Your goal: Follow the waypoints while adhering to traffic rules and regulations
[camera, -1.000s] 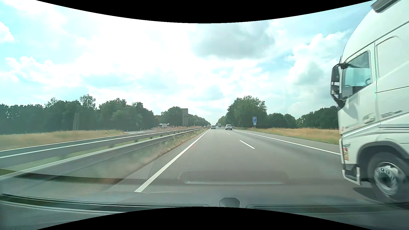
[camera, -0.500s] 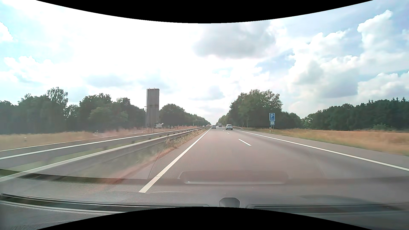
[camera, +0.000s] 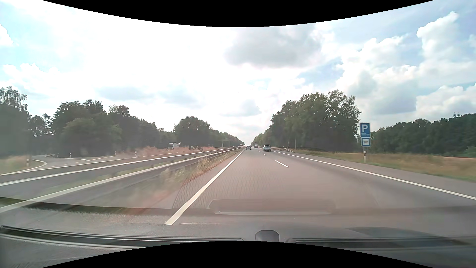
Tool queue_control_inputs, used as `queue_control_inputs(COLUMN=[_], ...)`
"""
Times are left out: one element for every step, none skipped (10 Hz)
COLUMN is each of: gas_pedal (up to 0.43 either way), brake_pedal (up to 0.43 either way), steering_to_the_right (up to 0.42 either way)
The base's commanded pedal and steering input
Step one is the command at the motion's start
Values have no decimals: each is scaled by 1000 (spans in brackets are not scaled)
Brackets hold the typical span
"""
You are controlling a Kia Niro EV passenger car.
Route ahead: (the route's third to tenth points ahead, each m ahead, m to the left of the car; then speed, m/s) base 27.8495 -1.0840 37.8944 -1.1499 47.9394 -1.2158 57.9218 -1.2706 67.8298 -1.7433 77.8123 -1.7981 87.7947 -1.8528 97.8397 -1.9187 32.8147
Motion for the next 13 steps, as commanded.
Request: queue_control_inputs(gas_pedal=[287, 280, 280, 280, 280, 280, 280, 280, 280, 280, 280, 280, 280], brake_pedal=[0, 0, 0, 0, 0, 0, 0, 0, 0, 0, 0, 0, 0], steering_to_the_right=[1, 1, 1, 1, 0, -1, -1, -1, -1, -1, 0, 0, 0])
